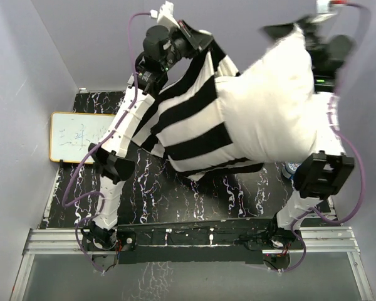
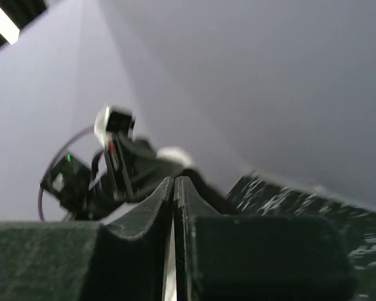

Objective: Put the pillow into the pillowcase
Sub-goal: Stuff the pillow into the pillowcase.

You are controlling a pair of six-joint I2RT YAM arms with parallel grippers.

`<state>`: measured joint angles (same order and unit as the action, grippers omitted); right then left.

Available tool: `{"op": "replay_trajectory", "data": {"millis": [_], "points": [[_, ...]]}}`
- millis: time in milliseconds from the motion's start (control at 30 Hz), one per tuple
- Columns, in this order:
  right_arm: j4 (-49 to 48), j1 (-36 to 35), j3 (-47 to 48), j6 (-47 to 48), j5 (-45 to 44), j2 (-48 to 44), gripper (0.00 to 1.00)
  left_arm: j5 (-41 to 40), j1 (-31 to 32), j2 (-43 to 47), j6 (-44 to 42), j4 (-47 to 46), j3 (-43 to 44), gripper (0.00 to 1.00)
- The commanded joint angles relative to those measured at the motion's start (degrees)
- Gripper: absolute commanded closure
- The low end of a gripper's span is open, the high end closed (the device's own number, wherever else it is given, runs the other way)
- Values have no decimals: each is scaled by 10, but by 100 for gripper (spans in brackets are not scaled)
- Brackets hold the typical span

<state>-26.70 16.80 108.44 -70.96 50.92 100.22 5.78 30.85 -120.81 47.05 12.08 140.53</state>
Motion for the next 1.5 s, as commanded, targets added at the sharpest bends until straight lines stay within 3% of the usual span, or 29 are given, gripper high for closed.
{"op": "replay_trajectory", "data": {"millis": [0,33,133,200,233,300,500,567,667,800,933,1000,1100,1233,1367,1467], "points": [[87,-298,46,138,38,-108,92,43,-74,-108,119,-66,197,100],[95,-297,53,151,36,-109,92,49,-79,-101,125,-93,156,100],[72,-166,62,145,61,-88,92,53,-78,-18,111,-171,-23,100],[-79,-126,12,83,102,-78,90,67,-86,-9,100,-178,-50,100],[-143,-121,-11,57,118,-77,85,83,-93,-13,100,-175,-42,100],[-153,-120,-27,80,137,-82,69,103,-102,-22,92,-156,-17,100],[28,-107,5,290,200,-104,15,126,-138,6,102,-190,-84,100],[73,-110,-13,334,228,-126,6,137,-143,8,102,-195,-93,100],[109,-116,-88,403,273,-162,4,156,-144,-3,101,-194,-80,100],[245,-118,-220,581,283,-208,2,208,-141,-27,98,-192,-69,100],[435,-144,-289,865,191,-238,1,246,-126,-24,77,-219,-125,100],[447,-150,-328,936,129,-245,1,262,-114,-24,53,-219,-135,100],[419,-143,-378,937,22,-251,1,282,-95,-25,8,-204,-137,100],[336,-125,-470,855,-53,-276,1,295,-77,-10,-37,-204,-164,100],[232,-125,-549,749,-74,-278,1,310,-66,-3,-49,-223,-184,100],[94,-134,-599,641,-28,-239,1,322,-44,-9,-64,-212,-166,100]]}}
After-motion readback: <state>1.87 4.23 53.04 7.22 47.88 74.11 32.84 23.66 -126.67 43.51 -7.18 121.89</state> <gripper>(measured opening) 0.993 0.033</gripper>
